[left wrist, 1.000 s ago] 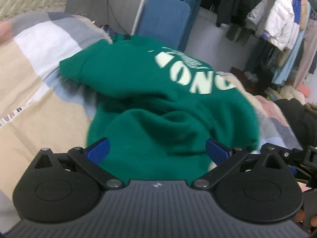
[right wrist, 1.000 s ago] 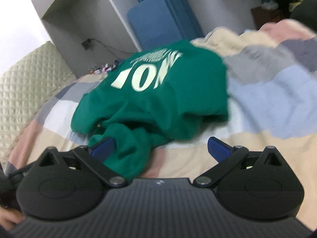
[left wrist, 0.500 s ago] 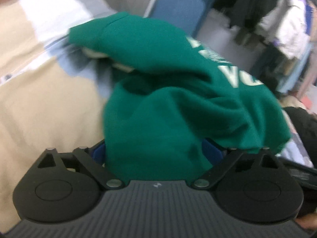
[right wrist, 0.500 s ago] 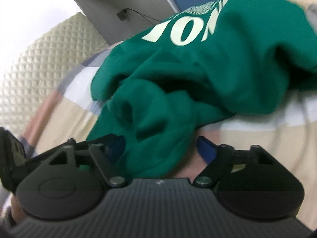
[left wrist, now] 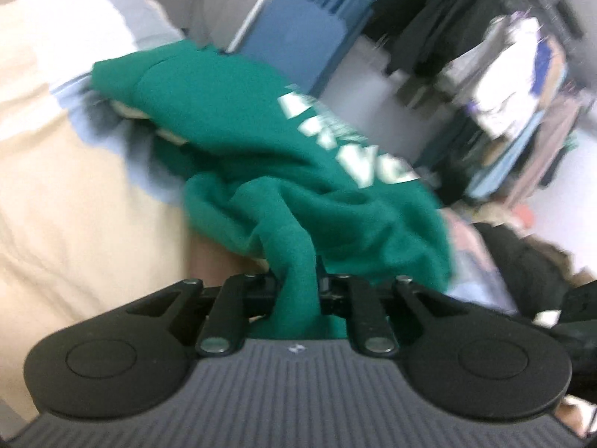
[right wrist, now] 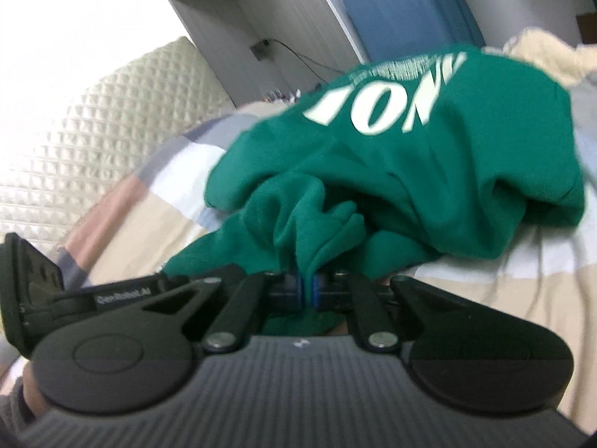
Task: Fold large clothes
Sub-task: 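Lift the hoodie with both grippers and shake it out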
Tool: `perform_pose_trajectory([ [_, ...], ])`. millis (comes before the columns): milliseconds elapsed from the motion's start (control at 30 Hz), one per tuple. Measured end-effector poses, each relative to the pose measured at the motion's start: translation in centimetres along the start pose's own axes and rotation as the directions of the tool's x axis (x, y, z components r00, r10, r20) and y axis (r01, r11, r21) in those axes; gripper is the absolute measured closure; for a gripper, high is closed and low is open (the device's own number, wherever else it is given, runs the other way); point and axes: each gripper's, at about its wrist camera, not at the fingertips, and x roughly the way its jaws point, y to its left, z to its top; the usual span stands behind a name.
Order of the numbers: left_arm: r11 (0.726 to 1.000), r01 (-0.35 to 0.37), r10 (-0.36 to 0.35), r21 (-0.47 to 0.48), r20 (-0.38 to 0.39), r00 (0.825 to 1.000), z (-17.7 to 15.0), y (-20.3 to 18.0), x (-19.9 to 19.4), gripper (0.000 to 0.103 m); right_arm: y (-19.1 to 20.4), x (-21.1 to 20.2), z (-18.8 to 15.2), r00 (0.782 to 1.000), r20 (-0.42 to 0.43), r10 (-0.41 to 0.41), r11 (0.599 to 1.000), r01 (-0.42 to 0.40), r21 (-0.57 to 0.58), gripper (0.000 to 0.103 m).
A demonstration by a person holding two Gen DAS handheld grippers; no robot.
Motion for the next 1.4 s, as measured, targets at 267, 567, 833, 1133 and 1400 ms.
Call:
perform_pose_trajectory([
  [267, 0.986, 0.158, -0.158, -0.047, -0.006, 0.987, -1.4, -4.1, -6.7, 0.088, 3.9, -7.6, 0.5, 0.994, 0.062, 0.087, 0.996, -0.088, 0.0, 0.095],
  [567, 0.955, 0.298, -0.298, 0.003, 0.021, 0.954, -3.8, -10.2, -17.7, 0.088, 6.5, -18.2, 0.5, 0.989, 0.089, 0.116, 0.991, -0.109, -0.08, 0.095],
  [833, 0.979, 0.201, -0.203, -0.029, -0.109, 0.973, -9.1, -11.4, -22.0, 0.088, 6.0, -18.8, -2.5, 0.997, -0.078, 0.014, 0.998, -0.019, -0.063, 0.095],
  [1133, 0.995, 0.09, -0.1, -0.05, -0.23, 0.968, -9.9, -8.9, -19.0, 0.035, 3.3, -15.4, -3.1, 0.977, -0.211, -0.02, 0.997, 0.035, 0.067, 0.084],
  [1400, 0.974, 0.129, -0.162, -0.185, -0.173, 0.971, -4.6, -4.1, -19.6, 0.027, 2.2, -16.7, -2.3, 0.992, -0.124, 0.002, 0.987, 0.018, 0.16, 0.036],
])
